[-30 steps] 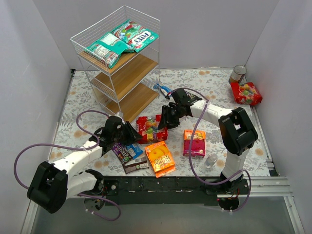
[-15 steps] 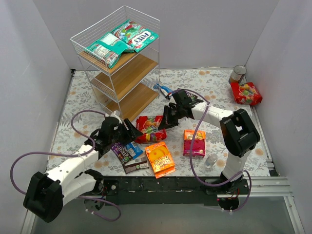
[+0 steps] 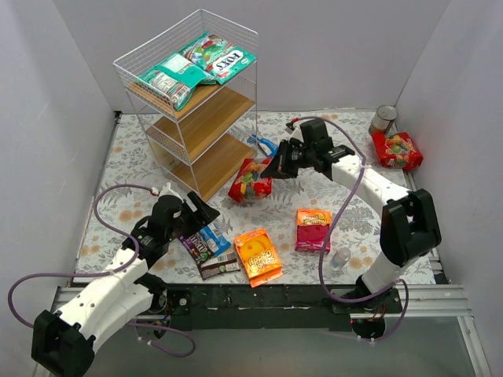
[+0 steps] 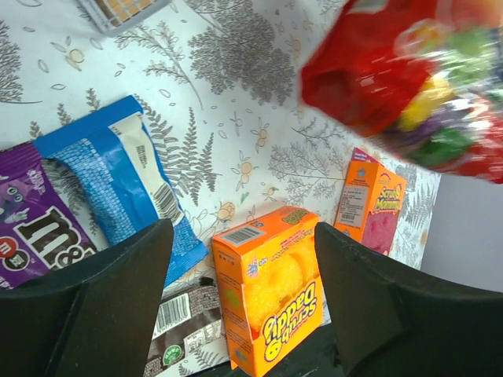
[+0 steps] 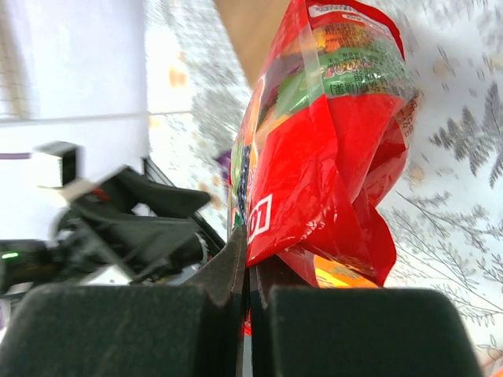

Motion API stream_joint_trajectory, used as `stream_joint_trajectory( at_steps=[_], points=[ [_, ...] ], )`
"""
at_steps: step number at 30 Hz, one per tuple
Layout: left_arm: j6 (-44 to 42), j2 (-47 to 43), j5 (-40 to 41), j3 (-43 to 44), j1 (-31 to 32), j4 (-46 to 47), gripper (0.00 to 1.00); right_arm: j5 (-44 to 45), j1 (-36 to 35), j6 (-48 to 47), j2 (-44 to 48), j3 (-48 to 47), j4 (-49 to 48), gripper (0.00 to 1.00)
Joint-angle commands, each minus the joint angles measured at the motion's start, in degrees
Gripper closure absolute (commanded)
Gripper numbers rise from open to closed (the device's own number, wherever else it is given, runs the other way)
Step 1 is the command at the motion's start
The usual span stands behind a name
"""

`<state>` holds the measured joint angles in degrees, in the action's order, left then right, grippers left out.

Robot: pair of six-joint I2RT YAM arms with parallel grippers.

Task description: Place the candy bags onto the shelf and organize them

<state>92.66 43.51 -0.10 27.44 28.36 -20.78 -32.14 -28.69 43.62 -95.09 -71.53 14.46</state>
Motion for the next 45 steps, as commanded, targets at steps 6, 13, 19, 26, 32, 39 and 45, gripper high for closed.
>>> stream_joint_trajectory(
  at_steps=[6,13,19,26,32,39,45],
  points=[
    [0.8,0.2,2.3,-2.0,0.2,-1.5,0.28,-7.3,2.7,5.2,10.5,-11.5,-5.6,0.99],
    [2.3,1.4,3.9,-1.9,0.2,-2.9,0.28,-10.0,2.9,11.7,10.8,-17.0,-15.6,0.99],
    [2.2,2.5,4.8,-0.6,0.2,-4.6,0.27,-9.9,1.9,18.0,5.8,-21.8,-24.5,0.99],
    [1.7,1.8,5.7,0.4,0.2,-5.9,0.26,-5.9,-1.5,22.8,0.2,-24.0,-37.5,0.99],
    [1.6,2.3,5.5,0.7,0.2,-5.9,0.26,-1.4,-5.7,22.7,-7.1,-25.5,-40.6,0.99],
    [0.7,2.1,6.2,0.6,0.2,-6.6,0.27,4.3,-10.2,21.2,-13.6,-28.0,-37.3,0.99],
    [0.2,1.5,6.7,0.6,0.2,-7.3,0.24,8.8,-12.7,21.3,-16.5,-30.9,-32.6,0.99]
  ],
)
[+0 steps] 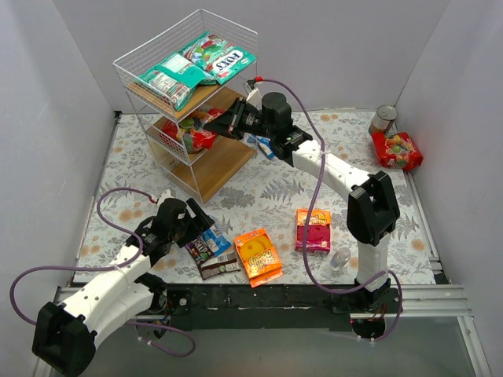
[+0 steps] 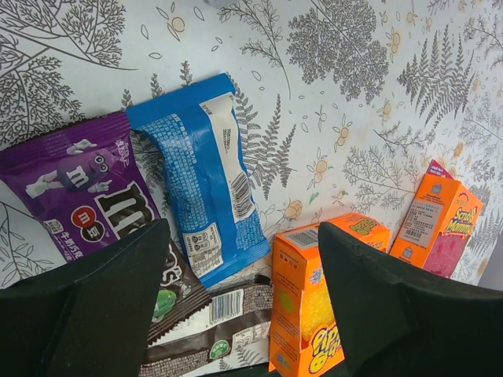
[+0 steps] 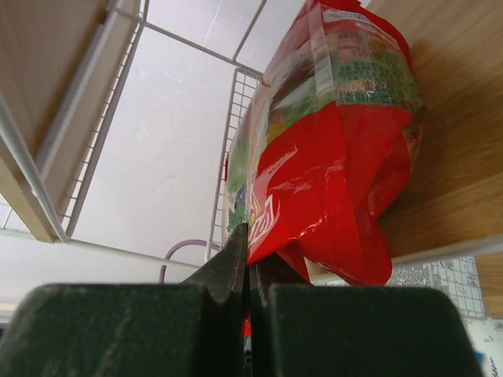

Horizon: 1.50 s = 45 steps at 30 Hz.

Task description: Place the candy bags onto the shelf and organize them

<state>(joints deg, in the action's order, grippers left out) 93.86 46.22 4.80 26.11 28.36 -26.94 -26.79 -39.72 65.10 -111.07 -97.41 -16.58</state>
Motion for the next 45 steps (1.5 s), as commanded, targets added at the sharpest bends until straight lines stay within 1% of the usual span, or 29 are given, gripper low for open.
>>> stream_joint_trajectory(
  at_steps=[1,4,6,8,13,18,20,22,23,24,26,27,29,30,31,33,40,42,44,45],
  points=[
    [-1.1,-1.2,1.9,1.8,0.2,-1.2,0.23,4.4,-1.9,-0.1,-0.6,-5.1,-0.7,0.99],
    [-1.4,-1.3,2.1,1.8,0.2,-1.2,0.23,8.2,-3.2,0.6,-0.6,-5.3,1.5,0.99],
    [-1.6,-1.2,2.1,1.7,0.2,-1.3,0.22,11.6,-4.7,2.1,-0.1,-2.6,-0.5,0.99],
    [-1.7,-0.8,2.0,1.8,0.2,-1.4,0.21,13.7,-6.4,2.9,-0.8,-3.0,0.7,0.99],
    [-2.2,-0.7,2.2,2.1,0.2,-1.5,0.19,14.5,-7.6,4.0,-5.2,-8.8,4.7,0.99],
    [-2.5,-0.2,2.3,1.7,0.2,-1.3,0.17,14.7,-7.9,4.7,-6.7,-10.2,6.8,0.99],
    [-2.6,0.0,2.5,1.8,0.2,-1.2,0.16,15.1,-8.3,5.5,-6.4,-8.7,7.4,0.99],
    [-2.7,-0.1,2.5,1.7,0.2,-1.1,0.15,15.3,-8.4,6.4,-5.1,-6.0,7.1,0.93],
    [-2.7,-0.1,2.5,1.7,0.2,-1.0,0.15,15.3,-8.4,6.4,-4.8,-5.4,6.7,0.88],
    [-2.7,-0.1,2.5,1.7,0.1,-0.9,0.15,15.3,-8.4,6.4,-4.3,-5.3,6.9,0.80],
    [-2.9,-0.2,2.5,1.8,0.2,-0.8,0.15,15.0,-8.4,6.1,-3.7,-5.3,7.1,0.69],
    [-3.0,-0.2,2.5,1.7,0.1,-0.8,0.15,15.1,-8.4,5.5,-2.9,-5.3,7.7,0.58],
    [-3.0,-0.6,2.6,1.7,0.2,-0.9,0.15,16.3,-8.5,4.9,-1.6,-4.5,10.1,0.46],
    [-3.0,-0.9,2.6,1.7,0.2,-0.8,0.15,17.0,-8.4,4.1,0.4,-3.7,11.0,0.34],
    [-2.9,-1.1,2.7,1.7,0.2,-0.7,0.15,17.6,-8.4,3.8,1.7,-2.5,11.0,0.31],
    [-2.7,-1.7,2.8,1.5,0.1,-0.6,0.15,19.2,-8.3,3.1,5.6,1.0,10.8,0.27],
    [-3.0,-2.1,3.0,0.9,0.2,1.7,0.14,19.7,-5.8,0.7,13.6,7.1,14.7,0.25],
    [-3.6,-1.6,3.3,1.1,0.1,2.2,0.12,20.1,-4.8,-0.5,16.0,8.2,18.7,0.24],
    [-3.9,-0.8,4.0,1.5,0.1,2.7,0.11,22.6,-3.6,-2.3,17.9,9.5,21.9,0.24],
    [-4.4,-0.6,4.1,2.0,0.1,2.9,0.11,23.8,-2.0,-3.0,19.8,9.9,25.4,0.24]
  ],
)
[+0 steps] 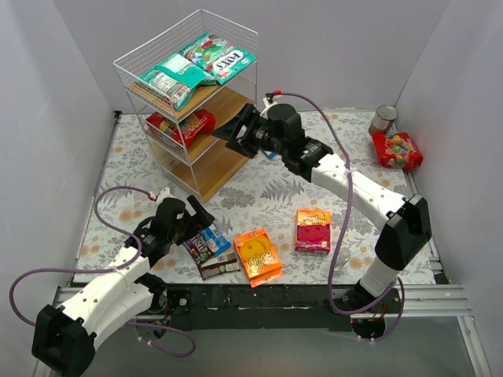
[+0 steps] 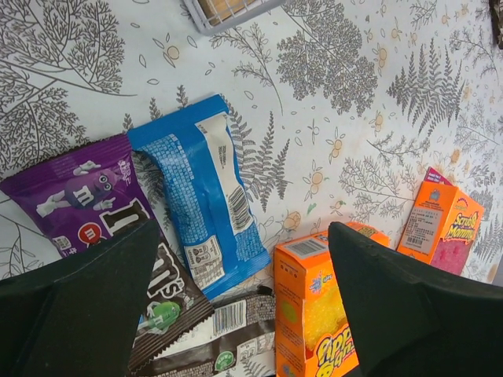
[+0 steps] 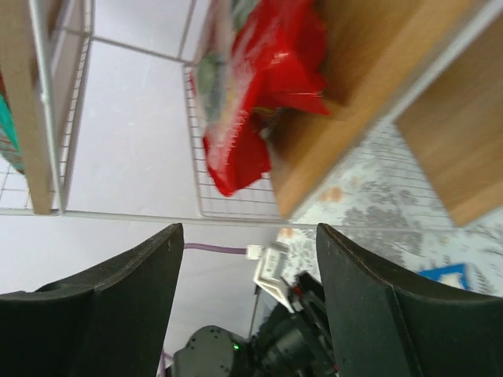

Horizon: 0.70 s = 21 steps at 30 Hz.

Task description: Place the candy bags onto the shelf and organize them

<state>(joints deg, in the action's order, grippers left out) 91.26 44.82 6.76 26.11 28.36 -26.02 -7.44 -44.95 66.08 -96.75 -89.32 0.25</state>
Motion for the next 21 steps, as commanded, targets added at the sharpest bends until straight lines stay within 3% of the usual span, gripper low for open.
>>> stream_joint_trajectory(
  at_steps=[1,5,11,16,21],
  points=[
    [-2.0,1.0,2.3,2.2,0.1,2.2,0.10,7.1,4.1,-4.9,6.7,2.9,10.5,0.23],
    [-2.5,1.5,3.0,3.2,0.2,2.6,0.05,14.2,10.7,-9.5,12.5,6.2,18.2,0.22],
    [-4.6,2.7,3.0,2.9,0.1,2.7,0.02,21.8,27.3,-19.8,18.6,10.5,23.7,0.22],
    [-4.6,3.2,2.1,2.8,0.1,3.3,0.02,26.2,39.3,-29.8,13.8,7.1,26.6,0.21],
    [-4.7,5.1,3.4,6.1,0.1,3.1,0.02,20.5,52.4,-26.2,7.7,8.6,26.1,0.21]
  ],
)
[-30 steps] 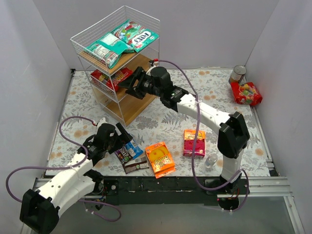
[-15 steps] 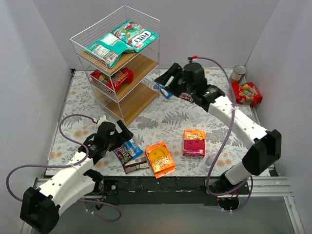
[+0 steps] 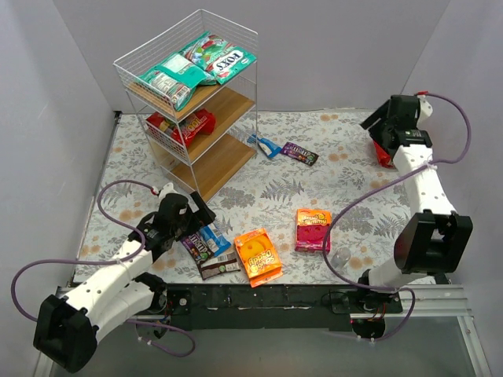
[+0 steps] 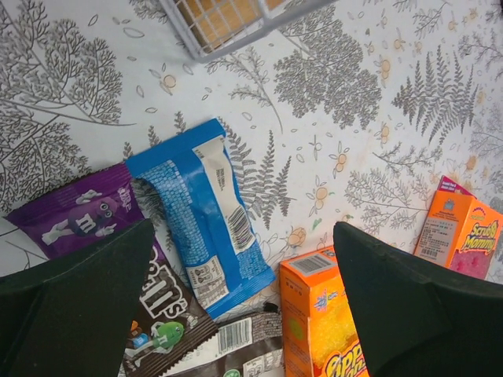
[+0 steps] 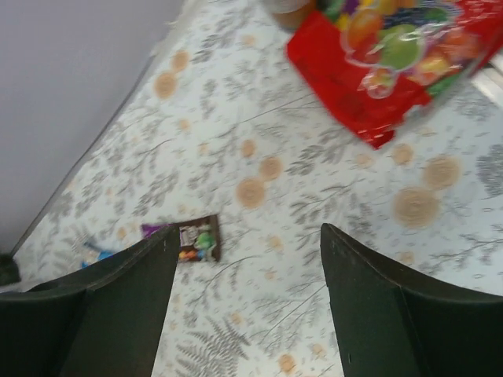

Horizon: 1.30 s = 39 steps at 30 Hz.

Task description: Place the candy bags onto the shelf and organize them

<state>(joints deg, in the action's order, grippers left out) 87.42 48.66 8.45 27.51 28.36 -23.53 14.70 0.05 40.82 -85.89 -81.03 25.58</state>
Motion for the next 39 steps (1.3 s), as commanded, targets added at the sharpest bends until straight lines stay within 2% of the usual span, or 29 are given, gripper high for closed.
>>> stream_joint_trajectory(
  at_steps=[1,2,4,7,10,15,16,19,25,30,33,34,39],
  points=[
    [-1.2,1.7,1.3,5.2,0.1,0.9,0.02,-4.4,8.6,0.0,-3.4,1.5,-1.2,0.20],
    [-1.5,2.6,1.3,5.6,0.1,1.3,0.02,-4.9,10.1,0.5,-4.2,2.5,-5.3,0.21],
    [-2.0,3.1,2.4,5.2,0.1,2.5,0.02,-6.1,10.8,0.3,-5.7,2.6,-7.5,0.21],
    [-2.0,4.2,2.4,4.8,0.2,3.5,0.02,-3.6,10.9,-1.0,-11.6,-3.3,-3.1,0.20],
    [-2.6,4.5,1.8,3.7,0.1,5.5,0.02,-0.2,11.2,-2.4,-16.1,-5.1,-1.9,0.21],
    [-5.7,1.4,-0.9,2.7,0.1,4.2,0.02,0.2,11.7,-0.4,-17.1,0.8,-9.1,0.25],
    [-6.6,0.7,-1.5,2.9,0.1,4.1,0.02,0.2,11.7,-0.1,-16.9,2.1,-13.6,0.27],
    [-7.3,-1.3,-3.4,2.2,0.1,5.0,0.02,0.9,11.7,1.8,-19.3,3.4,-16.1,0.27],
    [-5.7,0.7,-4.1,2.0,0.1,4.8,0.02,3.2,12.0,4.4,-24.2,0.4,-18.7,0.31],
    [-4.6,1.3,-3.0,2.3,0.1,4.1,0.02,6.3,11.9,6.6,-28.6,-4.9,-15.3,0.33],
    [-4.8,1.4,-2.3,2.7,0.1,4.3,0.02,6.8,11.8,8.0,-29.7,-5.3,-15.7,0.41],
    [-5.2,1.8,-2.1,3.0,0.1,4.2,0.02,6.6,11.8,8.3,-30.1,-5.4,-15.6,0.51],
    [-6.7,4.4,-1.9,4.3,0.1,4.4,0.02,2.8,11.8,8.2,-31.2,-6.2,-14.1,0.83]
  ],
)
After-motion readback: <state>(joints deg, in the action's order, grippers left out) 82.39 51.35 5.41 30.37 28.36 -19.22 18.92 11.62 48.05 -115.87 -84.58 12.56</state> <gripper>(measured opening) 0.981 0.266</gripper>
